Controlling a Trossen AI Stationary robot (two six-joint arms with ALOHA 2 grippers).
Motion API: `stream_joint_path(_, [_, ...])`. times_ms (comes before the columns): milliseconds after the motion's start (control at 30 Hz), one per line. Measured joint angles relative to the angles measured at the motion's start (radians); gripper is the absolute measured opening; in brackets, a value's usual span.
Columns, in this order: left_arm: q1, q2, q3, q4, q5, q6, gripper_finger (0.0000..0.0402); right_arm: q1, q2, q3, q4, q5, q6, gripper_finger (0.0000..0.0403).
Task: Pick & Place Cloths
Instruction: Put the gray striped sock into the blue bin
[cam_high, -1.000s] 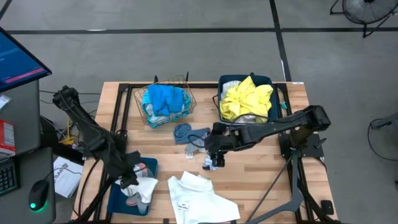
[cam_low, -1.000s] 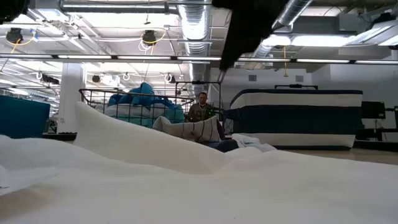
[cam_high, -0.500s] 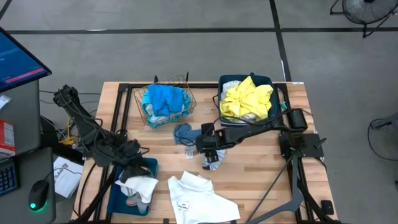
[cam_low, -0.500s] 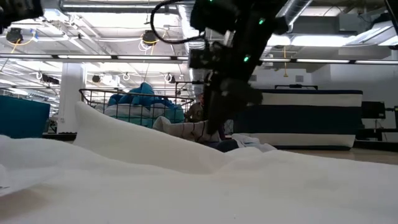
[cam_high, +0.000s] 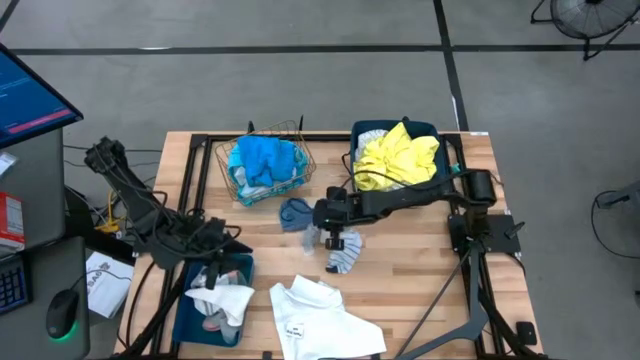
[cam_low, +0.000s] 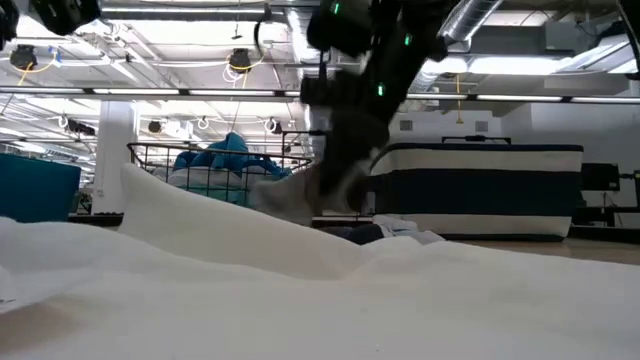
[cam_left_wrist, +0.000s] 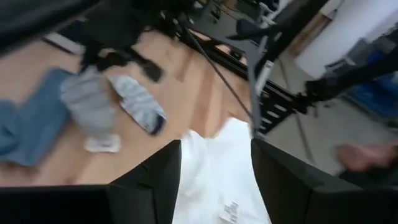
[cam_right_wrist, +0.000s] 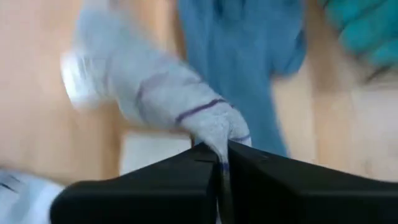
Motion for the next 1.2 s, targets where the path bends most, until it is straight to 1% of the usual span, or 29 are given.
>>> stream_joint_path(200, [0.034,0.023,0.000,0.002,-0.092,0.111,0.0176,0.026,-0.162,0.000,0.009,-0.002,0.073,0.0003])
stream_joint_path(333, [0.073,0.058,-0.001,0.042,-0.165,0.299,0.0179,0.048,-0.283,0.000,0.024,0.008,0.140,0.0002])
stream_joint_path(433, [0.130,0.095,-0.001,0.136,-0.172,0.453,0.0194,0.074,-0.347,0.000,0.027,0.040,0.184,0.0001])
stream_joint_path(500, [0.182,0.122,-0.001,0.210,-0.150,0.533,0.0209,0.093,-0.376,0.000,0.036,0.072,0.191,0.0001])
stream_joint_path(600, [0.265,0.152,-0.001,0.314,-0.055,0.626,0.0236,0.115,-0.399,0.000,0.054,0.098,0.205,0.0001])
stream_joint_path(700, [0.346,0.181,-0.001,0.393,0.050,0.660,0.0259,0.129,-0.400,0.001,0.077,0.113,0.217,0.0001])
stream_joint_path(767, [0.391,0.208,-0.001,0.447,0.100,0.678,0.0269,0.139,-0.397,0.000,0.077,0.121,0.217,0.0000])
stream_joint_path(867, [0.441,0.252,-0.001,0.511,0.158,0.726,0.0275,0.143,-0.370,0.003,0.133,0.122,0.213,0.0000])
stream_joint_path(933, [0.473,0.286,0.000,0.551,0.200,0.748,0.0275,0.148,-0.364,-0.002,0.134,0.122,0.209,0.0000])
stream_joint_path(1000, [0.500,0.308,-0.001,0.555,0.234,0.749,0.0274,0.147,-0.352,0.003,0.192,0.118,0.210,0.0000])
stream_joint_path(1033, [0.512,0.317,-0.001,0.560,0.246,0.749,0.0274,0.145,-0.351,0.002,0.189,0.114,0.209,0.0000])
stream_joint_path(1200, [0.556,0.324,0.000,0.569,0.249,0.749,0.0276,0.154,-0.350,0.000,0.195,0.107,0.210,0.0000])
